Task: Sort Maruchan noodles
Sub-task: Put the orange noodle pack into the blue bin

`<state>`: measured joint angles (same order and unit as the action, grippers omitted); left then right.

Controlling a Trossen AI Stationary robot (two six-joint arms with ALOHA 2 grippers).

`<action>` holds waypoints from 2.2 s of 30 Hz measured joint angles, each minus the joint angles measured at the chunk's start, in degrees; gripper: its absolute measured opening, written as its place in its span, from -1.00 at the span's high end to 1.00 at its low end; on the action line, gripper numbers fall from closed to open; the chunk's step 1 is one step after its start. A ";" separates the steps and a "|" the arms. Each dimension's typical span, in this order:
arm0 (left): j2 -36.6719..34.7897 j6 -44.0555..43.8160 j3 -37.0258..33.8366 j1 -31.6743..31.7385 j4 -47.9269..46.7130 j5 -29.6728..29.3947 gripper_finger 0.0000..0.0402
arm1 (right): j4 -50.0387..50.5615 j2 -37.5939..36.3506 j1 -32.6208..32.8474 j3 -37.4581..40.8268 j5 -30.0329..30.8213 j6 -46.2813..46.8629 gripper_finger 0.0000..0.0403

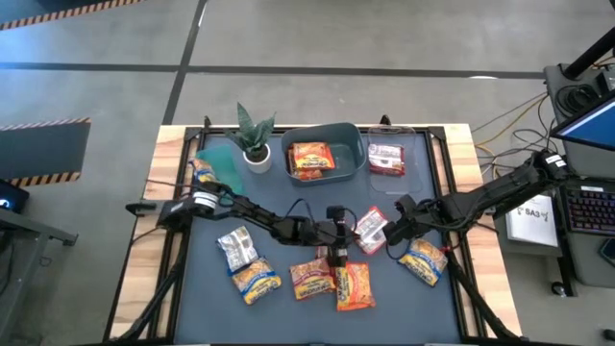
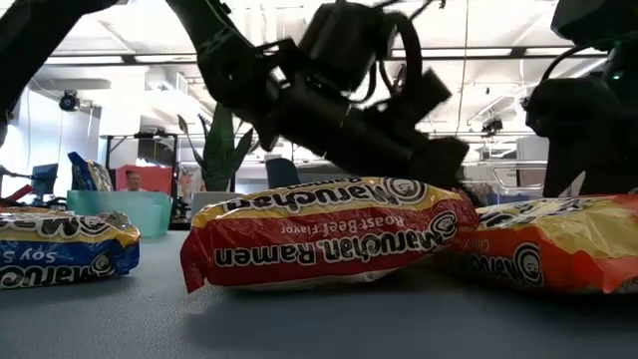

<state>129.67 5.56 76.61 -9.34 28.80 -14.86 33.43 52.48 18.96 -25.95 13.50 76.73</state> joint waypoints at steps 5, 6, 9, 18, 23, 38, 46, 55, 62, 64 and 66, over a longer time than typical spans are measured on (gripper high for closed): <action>0.26 -3.19 -1.70 0.57 0.44 0.57 1.00 | 0.09 -0.14 -0.11 0.74 0.02 -0.34 -0.52; 0.16 -3.80 -2.08 0.75 0.56 0.70 1.00 | -0.27 -0.21 -0.15 0.97 0.02 -0.77 -0.52; -0.05 -5.61 -2.83 1.10 -0.19 0.71 1.00 | -2.80 -0.93 -0.24 2.32 0.08 -2.10 -0.52; -0.03 -7.82 -3.31 1.65 -2.33 0.66 1.00 | -16.62 -1.43 -2.14 9.38 0.05 -2.89 -0.52; 0.04 -7.81 -3.38 1.66 -2.37 0.65 1.00 | -26.85 -1.43 -2.14 13.36 0.02 -4.24 -0.52; 0.10 -7.63 -3.62 1.66 -1.25 0.49 1.00 | -35.42 -1.39 -2.14 15.30 0.46 -8.50 -0.32; -0.01 -7.60 -3.64 1.66 -1.27 0.47 1.00 | -35.25 -1.36 -2.14 15.30 0.36 -8.46 -0.10; -0.29 -7.56 -3.55 1.66 -1.42 0.47 1.00 | -35.49 -1.39 -2.14 15.19 0.22 -8.17 -0.07; -0.28 -7.56 -3.53 1.66 -1.40 0.47 1.00 | -35.45 -1.39 -2.13 15.12 0.17 -7.28 -0.05; -0.28 -7.58 -3.53 1.66 -1.42 0.47 1.00 | -35.43 -1.39 -2.14 15.11 0.17 -7.26 -0.01; -0.29 -7.58 -3.53 1.66 -1.45 0.47 1.00 | -35.37 -1.39 -2.12 15.06 0.13 -7.26 0.11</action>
<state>129.38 -2.02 73.08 -7.68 27.35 -14.39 -1.94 51.09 16.84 -10.90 13.63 69.47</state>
